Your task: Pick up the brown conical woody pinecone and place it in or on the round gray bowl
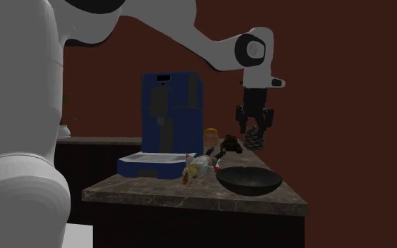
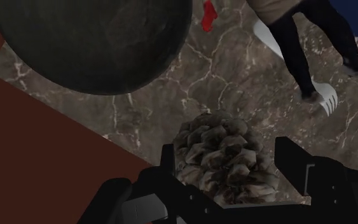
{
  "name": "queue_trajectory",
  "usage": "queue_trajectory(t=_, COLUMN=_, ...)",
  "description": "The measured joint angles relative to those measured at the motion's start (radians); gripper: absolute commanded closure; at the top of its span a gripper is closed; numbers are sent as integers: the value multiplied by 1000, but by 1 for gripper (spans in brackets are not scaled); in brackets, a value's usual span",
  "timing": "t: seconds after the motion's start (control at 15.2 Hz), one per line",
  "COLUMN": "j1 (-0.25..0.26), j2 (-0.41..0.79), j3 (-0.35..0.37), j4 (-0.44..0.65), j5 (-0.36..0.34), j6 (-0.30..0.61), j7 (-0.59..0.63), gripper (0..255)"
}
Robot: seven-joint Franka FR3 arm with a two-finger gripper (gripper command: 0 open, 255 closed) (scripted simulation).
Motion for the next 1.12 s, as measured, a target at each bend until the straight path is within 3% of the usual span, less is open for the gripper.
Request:
queue_trajectory(t=0.26, j1=-1, j2=4, j3=-1, j4=58, j5=-2, j6=-54, j7=8, gripper=255)
queue_trajectory(t=0.4, j1=-6, j2=-33, j3=-6, j4=30, j5=-11, j6=-64, j7=0, gripper=255)
queue_trajectory(t=1.12, j1=-67, j2=-407, j3=-41, j4=-295, j5=-114, j6=-109, j7=-55, gripper=255)
